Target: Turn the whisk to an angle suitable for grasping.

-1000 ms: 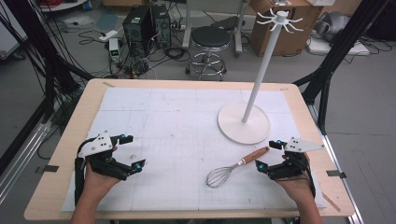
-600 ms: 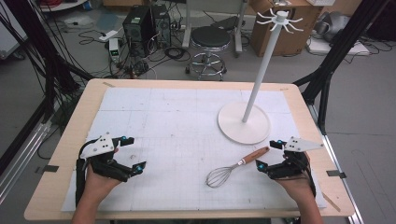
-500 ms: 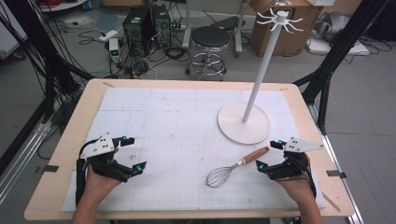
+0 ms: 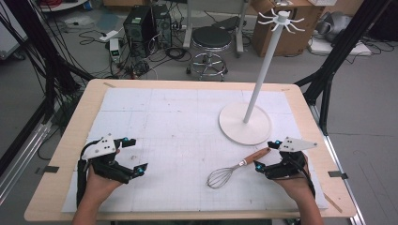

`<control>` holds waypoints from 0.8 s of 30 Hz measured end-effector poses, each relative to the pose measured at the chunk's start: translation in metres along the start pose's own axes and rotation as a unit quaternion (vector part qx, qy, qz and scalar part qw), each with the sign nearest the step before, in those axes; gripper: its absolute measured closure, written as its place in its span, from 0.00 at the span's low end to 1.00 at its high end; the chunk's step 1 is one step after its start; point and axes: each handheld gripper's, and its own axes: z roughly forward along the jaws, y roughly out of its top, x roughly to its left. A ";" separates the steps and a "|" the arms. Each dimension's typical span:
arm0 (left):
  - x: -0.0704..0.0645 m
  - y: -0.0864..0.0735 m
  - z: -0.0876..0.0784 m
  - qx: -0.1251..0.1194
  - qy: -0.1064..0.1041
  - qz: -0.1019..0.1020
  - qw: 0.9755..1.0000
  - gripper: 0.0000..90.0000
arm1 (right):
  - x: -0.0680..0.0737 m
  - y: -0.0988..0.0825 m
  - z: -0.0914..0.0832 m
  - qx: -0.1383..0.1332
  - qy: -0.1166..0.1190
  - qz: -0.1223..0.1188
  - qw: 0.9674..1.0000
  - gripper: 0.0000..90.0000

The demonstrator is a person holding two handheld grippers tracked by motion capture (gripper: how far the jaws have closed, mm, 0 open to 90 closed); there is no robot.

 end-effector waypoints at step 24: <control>0.000 0.000 -0.001 0.002 0.000 0.001 1.000 0.02 | -0.016 0.014 0.013 0.071 -0.013 -0.015 0.997 0.48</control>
